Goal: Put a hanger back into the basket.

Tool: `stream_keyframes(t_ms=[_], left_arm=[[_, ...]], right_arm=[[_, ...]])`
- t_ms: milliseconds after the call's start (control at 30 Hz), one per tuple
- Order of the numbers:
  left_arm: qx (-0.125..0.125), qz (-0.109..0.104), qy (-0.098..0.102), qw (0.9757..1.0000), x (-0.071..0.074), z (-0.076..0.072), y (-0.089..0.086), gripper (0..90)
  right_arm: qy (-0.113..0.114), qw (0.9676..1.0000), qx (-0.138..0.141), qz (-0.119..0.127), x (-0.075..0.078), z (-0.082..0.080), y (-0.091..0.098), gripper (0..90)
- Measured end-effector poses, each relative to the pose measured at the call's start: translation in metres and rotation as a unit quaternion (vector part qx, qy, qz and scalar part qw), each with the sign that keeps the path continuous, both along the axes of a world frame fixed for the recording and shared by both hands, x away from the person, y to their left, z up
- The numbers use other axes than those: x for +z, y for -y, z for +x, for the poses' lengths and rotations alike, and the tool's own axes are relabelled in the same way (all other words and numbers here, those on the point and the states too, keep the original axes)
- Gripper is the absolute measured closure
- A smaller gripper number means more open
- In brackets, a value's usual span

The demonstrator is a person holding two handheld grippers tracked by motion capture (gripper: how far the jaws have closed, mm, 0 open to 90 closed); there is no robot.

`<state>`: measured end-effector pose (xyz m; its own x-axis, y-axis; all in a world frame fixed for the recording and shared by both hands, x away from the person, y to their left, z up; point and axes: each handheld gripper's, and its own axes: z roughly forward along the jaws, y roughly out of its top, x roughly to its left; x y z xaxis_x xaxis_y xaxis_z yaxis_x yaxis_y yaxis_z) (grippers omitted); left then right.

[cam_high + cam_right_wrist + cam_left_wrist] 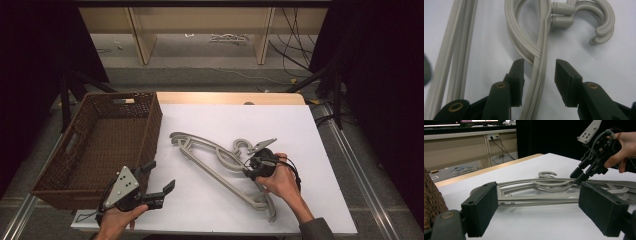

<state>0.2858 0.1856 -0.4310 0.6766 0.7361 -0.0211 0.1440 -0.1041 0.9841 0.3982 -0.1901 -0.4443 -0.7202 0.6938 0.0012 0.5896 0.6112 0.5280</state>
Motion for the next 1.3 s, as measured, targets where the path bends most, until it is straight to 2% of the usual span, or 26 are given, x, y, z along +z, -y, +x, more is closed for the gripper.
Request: stream_keyframes(t_ms=[167,233,367,433,500,667,700,767,900,933,967,1000,1067,1100,1133,1167,1200,1233,1267,1300], left_arm=[[-0.001,0.003,0.004,1.0000,0.000,0.000,0.000,15.5],[-0.001,0.003,0.001,1.0000,0.000,0.000,0.000,15.5],[0.001,-0.002,0.000,1.0000,0.000,0.000,0.000,15.5],[-0.002,0.007,0.004,1.0000,0.000,0.000,0.000,15.5],[-0.005,-0.001,0.009,1.0000,0.000,0.001,0.000,15.5],[-0.003,0.006,0.005,1.0000,0.000,0.000,0.000,15.5],[-0.003,0.003,0.006,1.0000,0.001,0.001,0.000,15.5],[-0.005,0.002,0.008,1.0000,0.000,0.001,0.000,15.5],[-0.001,0.004,0.005,1.0000,0.001,0.000,0.000,15.5],[-0.001,0.004,0.006,1.0000,0.001,0.000,0.000,15.5],[-0.002,0.006,0.006,1.0000,0.001,0.000,-0.001,15.5],[-0.002,0.006,0.006,1.0000,0.001,0.000,-0.001,15.5],[0.000,0.003,0.006,1.0000,0.001,0.001,-0.001,15.5],[-0.001,0.003,0.007,1.0000,0.001,0.001,-0.001,15.5],[-0.001,0.004,0.007,1.0000,0.001,0.001,-0.001,15.5],[-0.001,0.005,0.007,1.0000,0.001,0.000,-0.001,15.5],[-0.001,0.005,0.007,1.0000,0.001,0.000,-0.001,15.5],[0.000,0.004,0.007,1.0000,0.001,0.000,-0.001,15.5],[-0.001,0.003,0.007,1.0000,0.002,0.000,-0.001,15.5],[-0.001,0.005,0.007,1.0000,0.001,0.001,-0.001,15.5]], right_arm=[[-0.017,0.9998,-0.004,-0.008,-0.005,0.004,-0.003,67.6],[-0.021,0.9998,0.000,0.000,-0.005,0.005,-0.003,71.0],[-0.017,0.9998,-0.007,-0.003,-0.002,0.004,-0.003,77.0],[-0.015,0.9998,-0.011,-0.002,-0.001,0.004,-0.003,77.7],[-0.016,0.9998,-0.015,-0.002,-0.001,0.004,-0.004,78.2],[-0.010,0.9995,-0.030,0.004,0.004,0.003,-0.005,79.7],[0.000,0.9996,-0.027,0.010,0.008,0.002,-0.004,80.3],[0.003,0.9996,-0.028,0.004,0.011,0.000,-0.004,81.4],[0.012,0.9996,-0.024,0.011,0.012,0.001,-0.002,81.8],[0.023,0.9995,-0.020,0.006,0.012,0.001,-0.001,81.9],[0.013,0.9995,-0.025,0.009,0.013,0.000,-0.001,81.9],[0.014,0.9995,-0.024,0.016,0.015,0.000,0.000,82.0],[0.038,0.9991,-0.015,0.013,0.015,0.001,0.001,82.0],[0.033,0.9990,-0.025,0.018,0.016,-0.001,-0.001,81.9],[0.044,0.9988,-0.012,0.015,0.019,0.000,0.001,82.0],[0.055,0.9983,-0.015,0.014,0.021,-0.001,0.001,82.0],[0.055,0.9983,-0.015,0.014,0.021,-0.001,0.001,82.0],[0.066,0.9976,-0.015,0.013,0.022,-0.002,0.000,82.0],[0.063,0.9978,-0.015,0.014,0.026,-0.003,0.001,82.0],[0.068,0.9975,-0.006,0.017,0.030,-0.004,0.002,82.0]])
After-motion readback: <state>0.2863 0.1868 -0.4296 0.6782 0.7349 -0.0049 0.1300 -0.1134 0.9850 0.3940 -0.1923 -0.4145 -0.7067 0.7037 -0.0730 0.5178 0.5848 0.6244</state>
